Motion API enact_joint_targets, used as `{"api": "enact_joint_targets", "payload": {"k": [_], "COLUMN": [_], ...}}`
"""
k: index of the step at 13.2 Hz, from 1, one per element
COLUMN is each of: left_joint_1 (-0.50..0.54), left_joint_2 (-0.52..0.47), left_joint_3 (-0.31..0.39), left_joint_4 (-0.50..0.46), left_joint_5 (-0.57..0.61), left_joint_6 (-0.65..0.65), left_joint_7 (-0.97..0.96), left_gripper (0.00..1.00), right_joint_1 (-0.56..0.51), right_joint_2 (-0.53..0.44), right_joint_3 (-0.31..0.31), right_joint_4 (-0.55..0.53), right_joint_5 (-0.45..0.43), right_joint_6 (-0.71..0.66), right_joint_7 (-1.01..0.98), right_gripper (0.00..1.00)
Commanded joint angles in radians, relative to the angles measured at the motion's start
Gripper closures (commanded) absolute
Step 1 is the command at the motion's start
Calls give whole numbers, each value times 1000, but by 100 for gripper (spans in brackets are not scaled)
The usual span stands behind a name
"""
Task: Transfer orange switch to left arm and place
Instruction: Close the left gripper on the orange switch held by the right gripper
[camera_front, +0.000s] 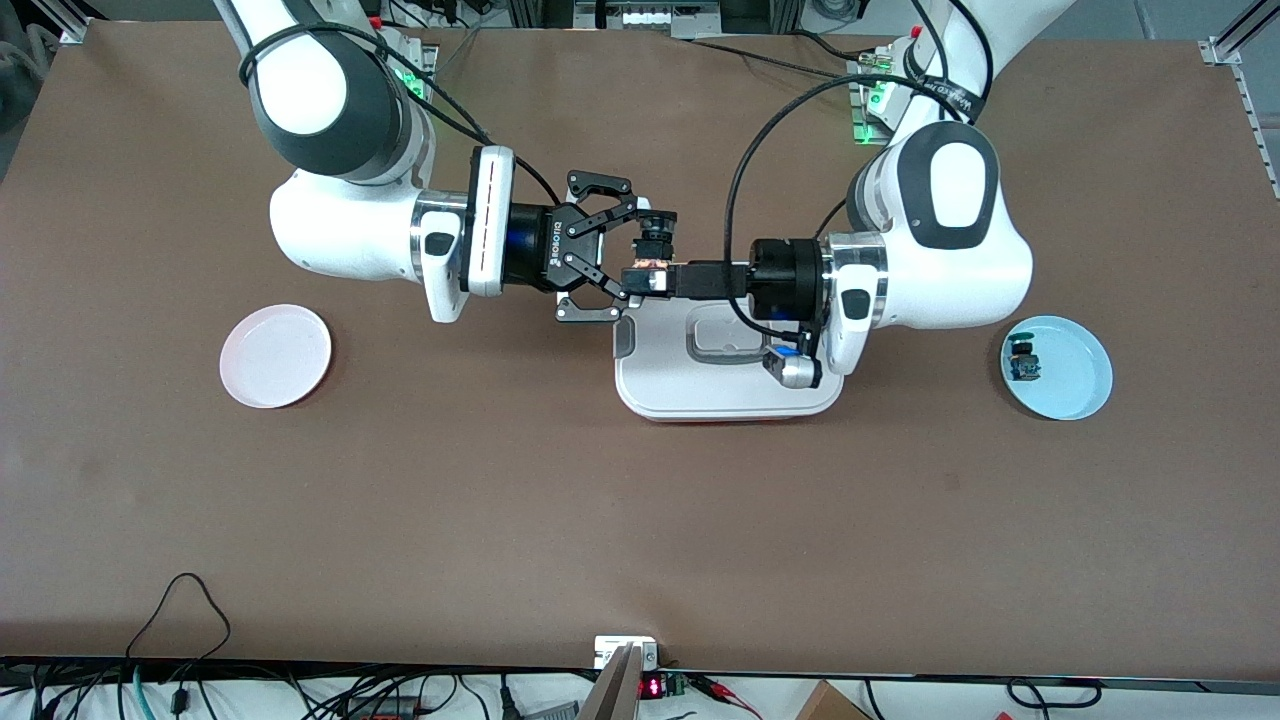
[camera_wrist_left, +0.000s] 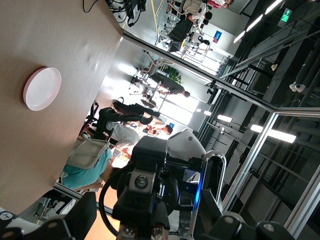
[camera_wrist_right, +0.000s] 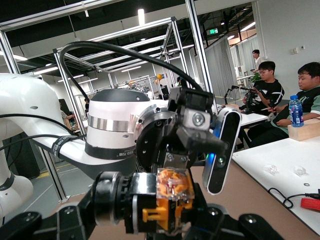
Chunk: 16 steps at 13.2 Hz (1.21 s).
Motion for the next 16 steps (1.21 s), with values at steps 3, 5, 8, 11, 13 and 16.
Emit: {"api": "enact_joint_targets", "payload": {"k": [3,5,8,11,13,16], "left_joint_1": [46,44,44,44,46,46], "left_joint_2": [-22,-27,-36,-42,-50,-53], "left_joint_3": [0,1,0,0,0,0], "left_joint_4": [-16,-26,-48,-49,-49,-55], "left_joint_5": [-7,-5,-5,38,47,49], "left_joint_6": [-90,-92,-100,-119,-135,-136], "left_joint_7": [-12,-12,-5,-11,-14,-11], "left_gripper": [18,23,33,39,41,51], "right_joint_1": [8,8,8,8,8,8], "right_joint_2": [-8,-8,-8,-8,-8,-10], "right_joint_3": [-4,-4,-4,-6,-6,-6], "right_joint_4": [-4,-4,-7,-13,-13,-13], "right_joint_5": [24,23,20,18,18,17], "right_joint_6": [13,13,13,12,12,12], "right_joint_7": [-21,-21,-23,-24,-24,-24], "right_gripper": [95,95,95,95,95,95]}}
